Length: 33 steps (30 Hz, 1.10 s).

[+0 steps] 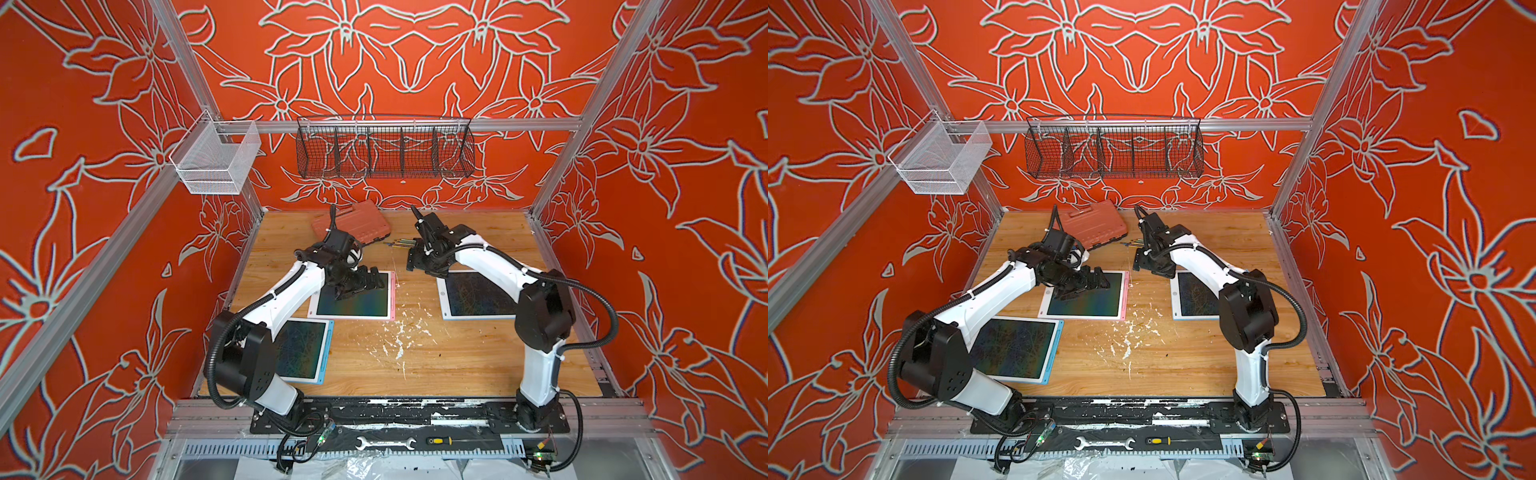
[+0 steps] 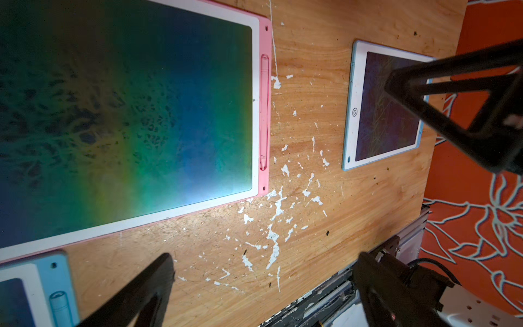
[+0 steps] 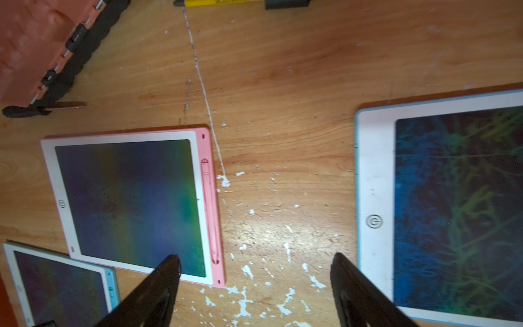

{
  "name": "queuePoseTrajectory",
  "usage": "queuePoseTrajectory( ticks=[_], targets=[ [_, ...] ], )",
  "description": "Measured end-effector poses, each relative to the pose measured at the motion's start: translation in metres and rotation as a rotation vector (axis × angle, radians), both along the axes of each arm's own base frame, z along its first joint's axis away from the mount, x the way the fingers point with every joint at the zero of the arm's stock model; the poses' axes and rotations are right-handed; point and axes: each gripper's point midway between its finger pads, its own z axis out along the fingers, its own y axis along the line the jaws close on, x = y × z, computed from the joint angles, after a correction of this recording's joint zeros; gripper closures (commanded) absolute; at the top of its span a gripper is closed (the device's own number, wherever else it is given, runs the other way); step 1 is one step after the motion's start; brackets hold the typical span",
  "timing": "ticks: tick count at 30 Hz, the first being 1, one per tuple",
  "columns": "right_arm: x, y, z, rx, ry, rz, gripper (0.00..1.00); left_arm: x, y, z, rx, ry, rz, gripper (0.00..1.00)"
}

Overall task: Place the stylus back onto the writing tablet
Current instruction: Move the writing tablet to the center of the board.

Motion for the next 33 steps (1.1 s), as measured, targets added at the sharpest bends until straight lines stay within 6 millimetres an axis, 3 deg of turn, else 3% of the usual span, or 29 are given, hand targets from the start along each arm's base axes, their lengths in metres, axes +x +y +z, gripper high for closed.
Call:
queuePoseTrajectory(
  ticks=[10,18,25,33],
  targets=[
    [-0.037,-0.048,0.026,-0.047,-0.052,0.062,0.13,0.009,-0.060,-0.007,0.034,0.029,-0.021,0.03],
    [-0.065,-0.091,0.033,-0.056,-0.092,0.047,0.13,0.023,-0.093,-0.020,0.055,0.050,-0.019,0.03],
    [-0.090,-0.107,0.035,-0.055,-0.131,0.060,0.12,0.035,-0.123,-0.028,0.061,0.064,-0.037,0.03],
    [-0.108,-0.123,0.035,-0.053,-0.169,0.057,0.12,0.045,-0.140,-0.046,0.089,0.093,-0.040,0.03]
  ],
)
